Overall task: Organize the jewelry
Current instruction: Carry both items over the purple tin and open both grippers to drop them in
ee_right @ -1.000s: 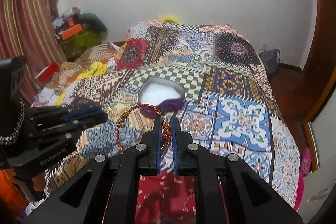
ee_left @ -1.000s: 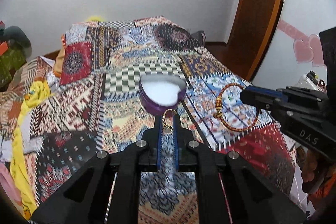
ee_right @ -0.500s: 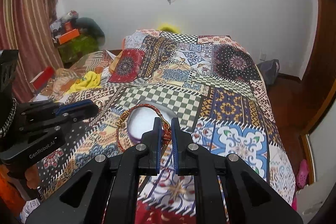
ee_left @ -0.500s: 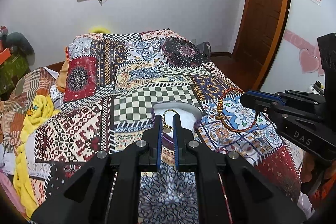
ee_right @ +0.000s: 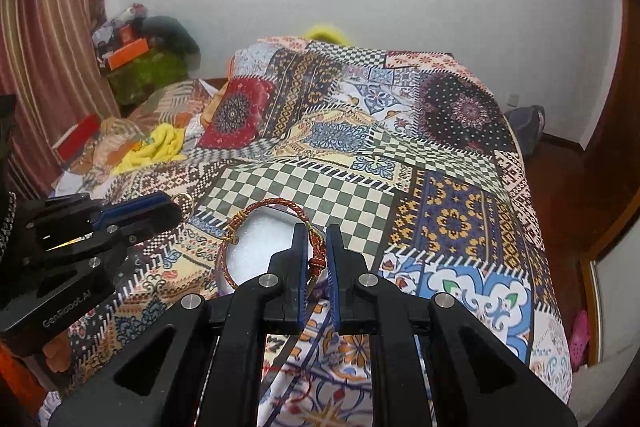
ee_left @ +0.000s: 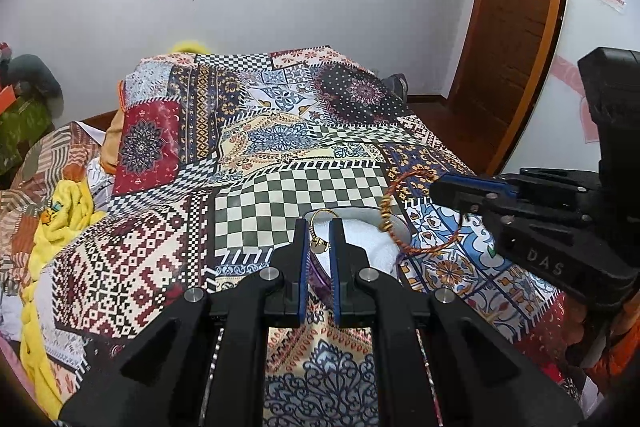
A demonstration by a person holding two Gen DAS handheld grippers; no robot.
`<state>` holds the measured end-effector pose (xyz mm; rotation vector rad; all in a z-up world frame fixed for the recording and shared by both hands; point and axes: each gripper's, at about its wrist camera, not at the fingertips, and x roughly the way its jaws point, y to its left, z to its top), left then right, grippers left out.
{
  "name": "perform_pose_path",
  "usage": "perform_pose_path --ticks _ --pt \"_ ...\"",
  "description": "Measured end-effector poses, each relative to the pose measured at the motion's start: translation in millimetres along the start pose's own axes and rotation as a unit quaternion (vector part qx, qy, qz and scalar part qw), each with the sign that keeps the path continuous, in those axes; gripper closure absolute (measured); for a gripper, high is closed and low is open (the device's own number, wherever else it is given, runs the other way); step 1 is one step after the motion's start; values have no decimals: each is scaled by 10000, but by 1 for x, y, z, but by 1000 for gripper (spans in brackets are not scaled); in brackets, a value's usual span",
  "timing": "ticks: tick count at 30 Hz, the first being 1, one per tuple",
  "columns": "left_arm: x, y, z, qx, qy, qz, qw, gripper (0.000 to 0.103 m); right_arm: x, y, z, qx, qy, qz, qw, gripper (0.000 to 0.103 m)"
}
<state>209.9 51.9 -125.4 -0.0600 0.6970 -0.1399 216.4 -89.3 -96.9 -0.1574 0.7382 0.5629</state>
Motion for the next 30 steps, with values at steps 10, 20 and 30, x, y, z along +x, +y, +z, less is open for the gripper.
perform_pose_path --ticks 10,20,30 --pt "37 4 3 -40 394 -247 9989 95 40 4 6 -301 576 81 9979 95" --pt "60 -7 -1 210 712 -256 9969 95 63 3 -1 -333 981 268 9943 95" --pt "64 -11 -2 342 733 -48 9967 95 66 4 -3 -423 1079 325 9927 95"
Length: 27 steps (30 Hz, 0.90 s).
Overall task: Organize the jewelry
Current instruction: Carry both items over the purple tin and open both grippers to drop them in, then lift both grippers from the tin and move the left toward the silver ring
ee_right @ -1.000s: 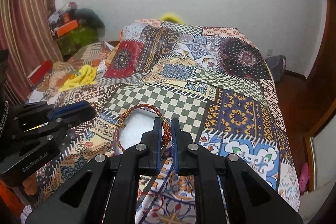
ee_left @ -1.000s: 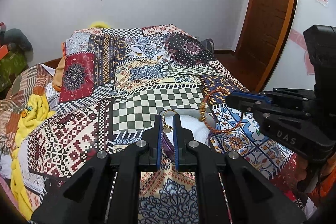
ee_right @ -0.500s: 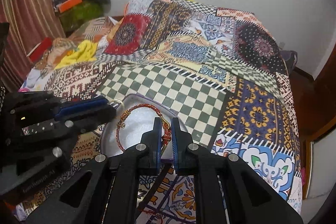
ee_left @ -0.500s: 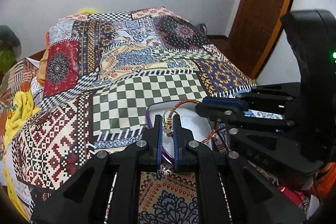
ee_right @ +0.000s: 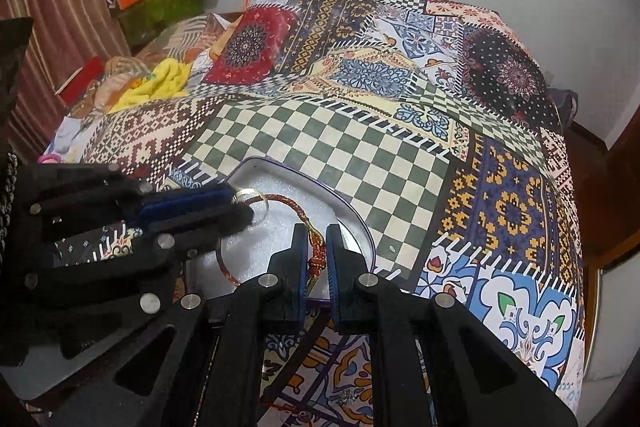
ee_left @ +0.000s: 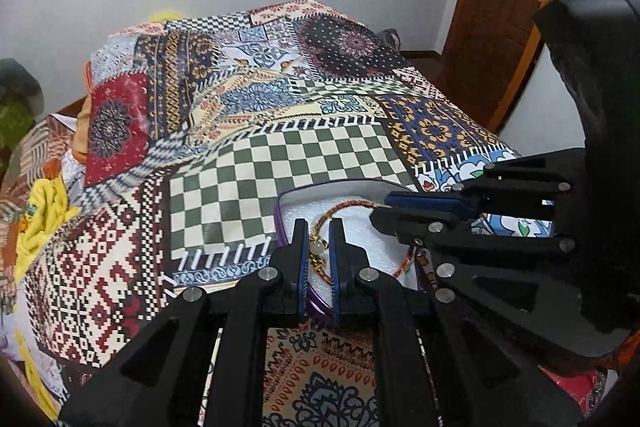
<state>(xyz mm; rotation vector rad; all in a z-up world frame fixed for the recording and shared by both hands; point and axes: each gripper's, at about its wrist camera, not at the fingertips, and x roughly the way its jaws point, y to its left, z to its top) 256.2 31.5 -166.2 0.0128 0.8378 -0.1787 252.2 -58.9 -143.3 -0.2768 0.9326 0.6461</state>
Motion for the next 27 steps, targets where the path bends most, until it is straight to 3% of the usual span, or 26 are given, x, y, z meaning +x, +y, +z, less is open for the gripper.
perform_pose_path --ticks 15,20,22,24,27 --pt "-20 6 -2 -69 -77 -35 9999 93 -16 -2 -2 34 -68 -24 10000 87" --pt "-36 7 -4 -63 -169 39 9998 79 -33 1 -4 0 -229 -189 9996 84" --pt "-44 6 -6 -64 -228 71 9997 70 -39 1 -4 17 -280 -204 9994 80" --pt "-50 6 -7 -58 -249 83 9996 68 -47 2 -6 28 -364 -237 9991 68" --pt "-58 4 -10 -59 -233 80 9997 65 -61 4 -9 40 -529 -317 9981 58"
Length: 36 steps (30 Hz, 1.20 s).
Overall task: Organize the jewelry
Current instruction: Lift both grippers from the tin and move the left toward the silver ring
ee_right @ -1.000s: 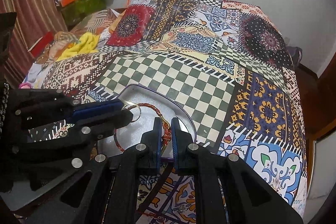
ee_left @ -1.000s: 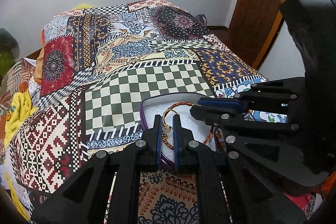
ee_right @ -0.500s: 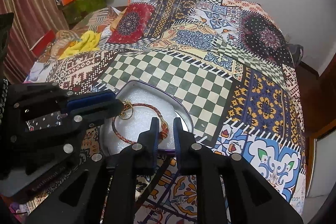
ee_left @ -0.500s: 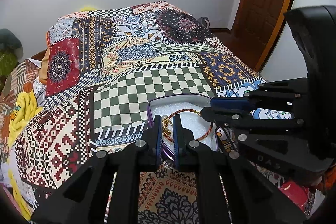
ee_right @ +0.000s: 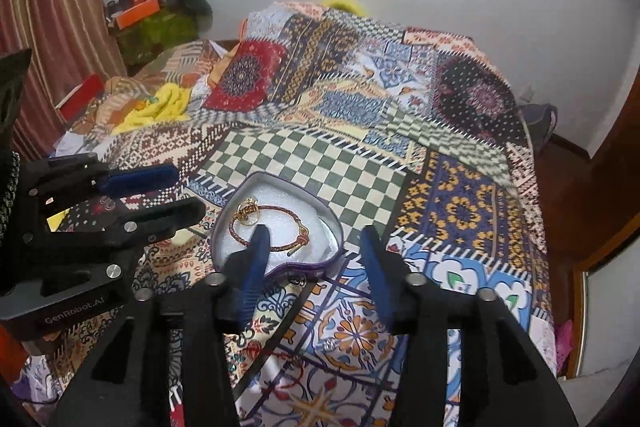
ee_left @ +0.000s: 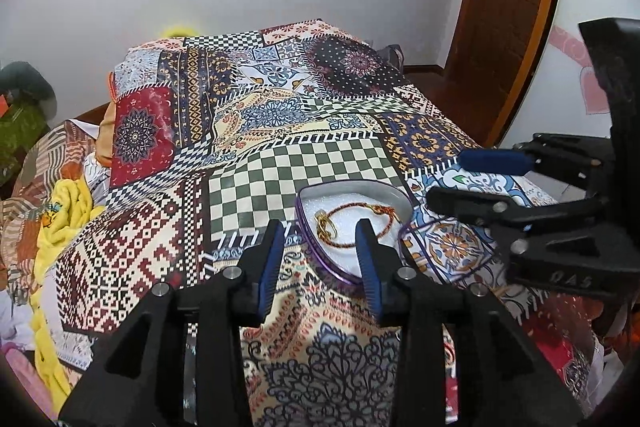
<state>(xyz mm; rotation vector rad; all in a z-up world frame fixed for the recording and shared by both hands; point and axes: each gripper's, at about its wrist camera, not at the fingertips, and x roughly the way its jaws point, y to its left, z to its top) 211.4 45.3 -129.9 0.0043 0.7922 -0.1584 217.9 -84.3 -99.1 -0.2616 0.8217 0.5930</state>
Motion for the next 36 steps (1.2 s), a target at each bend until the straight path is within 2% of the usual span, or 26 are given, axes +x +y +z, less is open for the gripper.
perform_pose_path --ticks 7,15,22,27,33,36 --pt "-16 -4 -10 -36 71 -5 10000 61 -26 -3 -10 102 -160 -112 9998 58" --pt "-15 -12 -30 -70 351 -75 9993 61 -41 -8 -34 270 -96 -99 9995 58" --pt "-14 -18 -55 -42 597 -145 9981 61 -43 -4 -56 337 56 -35 9994 58" --pt "-16 -15 -73 -121 734 -123 9972 61 -37 13 -68 284 213 180 9992 58" --pt "-17 -13 -85 -144 863 -264 9958 61 -24 32 -83 222 395 313 9985 58" --pt "-17 -19 -85 -111 883 -433 9951 61 -21 31 -89 292 438 224 9984 58"
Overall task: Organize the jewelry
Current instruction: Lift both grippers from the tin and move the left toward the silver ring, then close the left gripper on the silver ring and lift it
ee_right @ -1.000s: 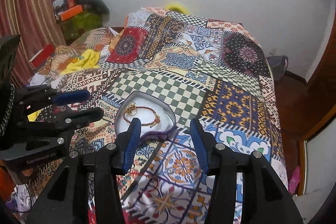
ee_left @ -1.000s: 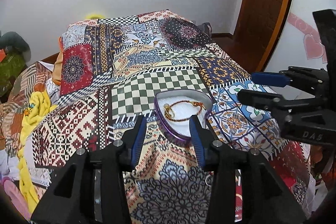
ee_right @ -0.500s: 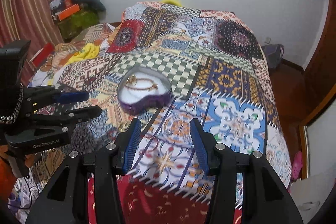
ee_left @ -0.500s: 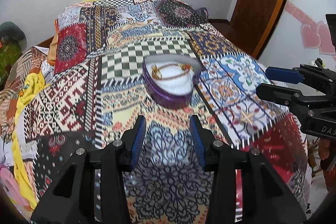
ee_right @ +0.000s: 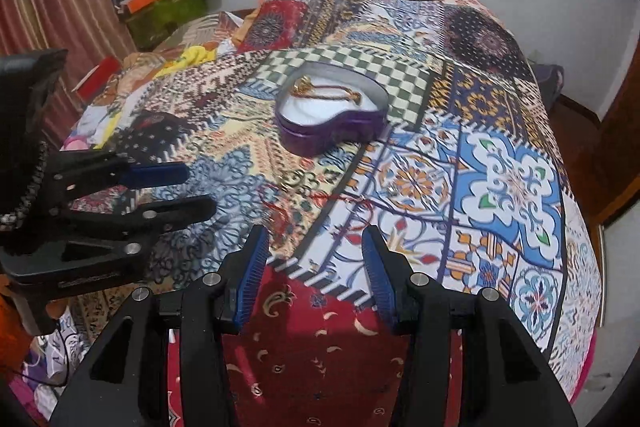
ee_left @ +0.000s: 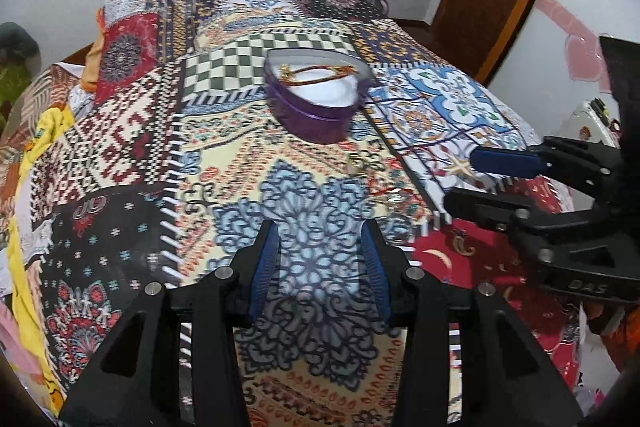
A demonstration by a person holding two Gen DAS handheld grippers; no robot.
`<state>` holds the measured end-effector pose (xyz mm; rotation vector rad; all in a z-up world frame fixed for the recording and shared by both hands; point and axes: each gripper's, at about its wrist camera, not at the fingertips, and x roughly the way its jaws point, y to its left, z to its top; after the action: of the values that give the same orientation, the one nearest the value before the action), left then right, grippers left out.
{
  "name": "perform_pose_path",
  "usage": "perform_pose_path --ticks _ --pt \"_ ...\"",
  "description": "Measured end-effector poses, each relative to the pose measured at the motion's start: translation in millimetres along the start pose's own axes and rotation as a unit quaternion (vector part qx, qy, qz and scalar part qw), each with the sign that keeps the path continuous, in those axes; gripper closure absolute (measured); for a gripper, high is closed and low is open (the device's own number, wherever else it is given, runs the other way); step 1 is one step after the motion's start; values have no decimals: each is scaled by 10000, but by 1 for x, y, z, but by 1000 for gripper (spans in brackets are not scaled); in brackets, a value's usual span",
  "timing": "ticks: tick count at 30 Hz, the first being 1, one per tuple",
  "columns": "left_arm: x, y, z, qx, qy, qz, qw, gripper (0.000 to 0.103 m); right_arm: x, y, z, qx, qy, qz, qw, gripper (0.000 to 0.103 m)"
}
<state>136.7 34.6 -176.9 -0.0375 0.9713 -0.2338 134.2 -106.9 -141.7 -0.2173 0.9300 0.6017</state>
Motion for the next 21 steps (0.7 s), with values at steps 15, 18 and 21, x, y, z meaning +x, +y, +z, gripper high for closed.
perform_pose_path --ticks 15,18,21 --pt "31 -24 14 86 28 -229 9997 61 -8 -28 -16 270 36 -245 9993 58" --pt "34 -23 16 68 53 -289 9995 70 -8 -29 -18 323 24 -207 9993 58" --pt "36 -20 18 -45 83 -424 9991 75 -8 -28 -18 349 11 -171 9992 58"
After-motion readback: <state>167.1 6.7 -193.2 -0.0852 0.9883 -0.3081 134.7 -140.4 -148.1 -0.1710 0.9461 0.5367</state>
